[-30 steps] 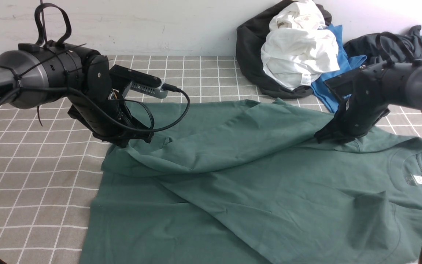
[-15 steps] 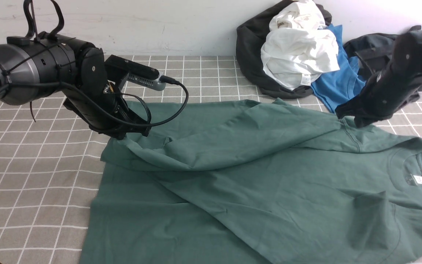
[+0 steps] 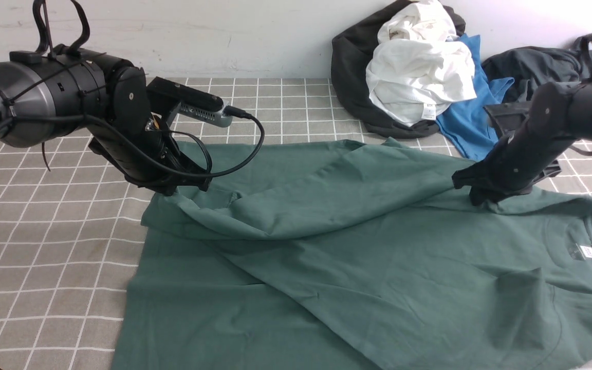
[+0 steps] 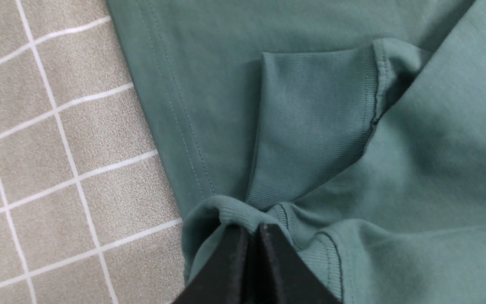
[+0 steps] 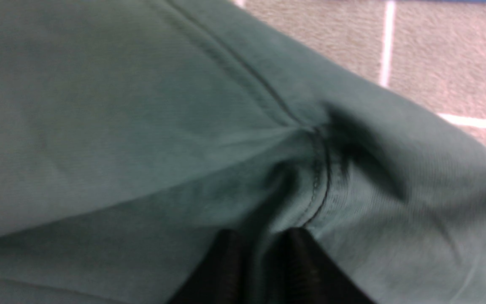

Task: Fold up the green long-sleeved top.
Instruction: Use the left arm to drag and drop the cuff onto the cuff closest to the left arm, then use both arms simultaneously to clamp the lower edge of the clothing fabric

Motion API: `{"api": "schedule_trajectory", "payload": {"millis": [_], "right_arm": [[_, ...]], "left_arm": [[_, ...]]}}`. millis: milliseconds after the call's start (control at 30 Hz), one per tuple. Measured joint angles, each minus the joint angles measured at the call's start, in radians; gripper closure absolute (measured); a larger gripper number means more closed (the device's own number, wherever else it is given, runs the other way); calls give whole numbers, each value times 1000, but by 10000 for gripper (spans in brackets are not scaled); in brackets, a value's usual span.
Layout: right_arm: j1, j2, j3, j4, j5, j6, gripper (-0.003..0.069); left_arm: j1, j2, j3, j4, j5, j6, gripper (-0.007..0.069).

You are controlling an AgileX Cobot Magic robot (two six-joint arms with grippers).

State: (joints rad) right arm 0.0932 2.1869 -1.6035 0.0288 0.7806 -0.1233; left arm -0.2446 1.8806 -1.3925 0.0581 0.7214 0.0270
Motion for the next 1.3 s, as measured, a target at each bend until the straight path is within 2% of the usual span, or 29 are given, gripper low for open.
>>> {"api": "schedule_trajectory", "payload": {"millis": [100,167,267,367,600,733,800,833,867,900,1000,1033,1133,1200,1300], "right_arm": [[6,-4,-27,-36,59,-7,641],[7,-19,-45,-74,108,-10,655],[5,-80,-91,-167,182,-14,657],[-6,-123,-110,-189,197,-24,657],[-26,-87,-115,-147,236,-104,650],[-26,-64,-111,-129,237,-115,602],[-26,-64,-107,-124,250,-118,530],[-26,-65,-107,-124,250,-118,525],[-26,-74,-106,-124,256,-118,492],[-26,-77,-106,-124,260,-118,484],[-26,-141,-105,-123,276,-118,432],[-26,-151,-105,-122,277,-118,431],[-27,-230,-106,-79,273,-118,438],[-28,-247,-106,-53,263,-118,450],[-28,-247,-106,65,223,-130,519]], "left_arm": [[0,0,0,1,0,0,620],[0,-2,0,8,1,0,620],[0,-11,0,30,10,0,620],[0,-18,0,44,11,0,620],[0,-18,0,46,40,0,620],[0,-15,0,46,60,21,597],[0,-15,0,46,71,39,536],[0,-15,0,46,75,40,530],[0,-19,0,42,93,43,484],[0,-20,0,42,96,44,470],[0,-54,1,10,162,67,325],[0,-57,1,10,162,69,318],[0,-130,2,-25,222,83,229],[0,-156,4,-47,241,86,218],[-11,-254,28,-100,257,97,211]]}}
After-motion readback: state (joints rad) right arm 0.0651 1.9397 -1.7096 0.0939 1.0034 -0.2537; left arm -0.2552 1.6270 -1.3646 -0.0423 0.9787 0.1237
